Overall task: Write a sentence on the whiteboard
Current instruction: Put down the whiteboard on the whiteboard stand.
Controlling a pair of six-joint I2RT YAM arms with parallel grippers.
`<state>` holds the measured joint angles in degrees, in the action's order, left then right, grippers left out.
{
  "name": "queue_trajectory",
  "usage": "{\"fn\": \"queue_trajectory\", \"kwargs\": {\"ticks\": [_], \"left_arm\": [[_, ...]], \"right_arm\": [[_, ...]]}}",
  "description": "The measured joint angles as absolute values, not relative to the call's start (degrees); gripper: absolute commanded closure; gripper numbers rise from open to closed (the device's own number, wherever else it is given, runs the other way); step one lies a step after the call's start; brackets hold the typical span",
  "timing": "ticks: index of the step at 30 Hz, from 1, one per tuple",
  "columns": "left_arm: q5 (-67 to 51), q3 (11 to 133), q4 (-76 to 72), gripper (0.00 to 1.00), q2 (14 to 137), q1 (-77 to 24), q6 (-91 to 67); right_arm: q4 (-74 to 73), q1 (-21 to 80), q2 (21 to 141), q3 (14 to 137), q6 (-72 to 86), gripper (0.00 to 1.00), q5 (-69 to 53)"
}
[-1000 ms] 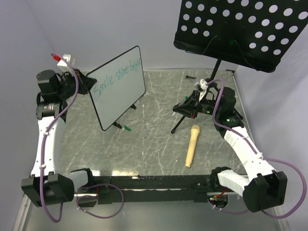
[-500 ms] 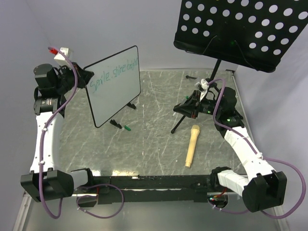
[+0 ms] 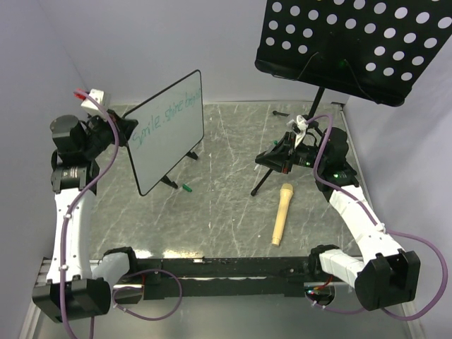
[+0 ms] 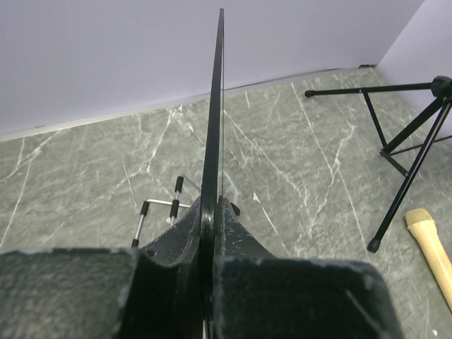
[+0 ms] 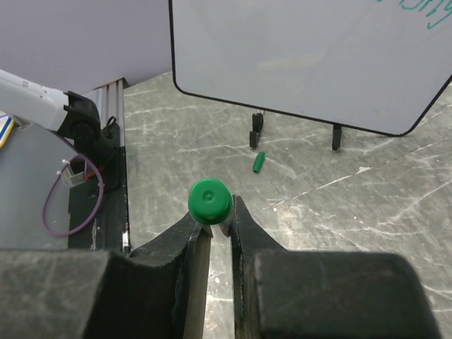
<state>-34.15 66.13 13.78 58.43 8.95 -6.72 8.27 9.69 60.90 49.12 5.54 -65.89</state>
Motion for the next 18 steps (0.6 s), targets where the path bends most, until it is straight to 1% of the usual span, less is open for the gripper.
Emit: {"fn": "queue_trajectory", "kwargs": {"ticks": [13,18], "left_arm": [[-33.1,54.2,9.2,0.99,48.8,9.1,-7.1],[-34.3,50.2,6.6,0.99,47.1,11.1,-8.1]], "right_arm": [[9.8,9.7,60.9,48.6,6.8,1.00,-66.3],[9.9,9.7,60.9,48.6,7.0,1.00,-66.5]]}}
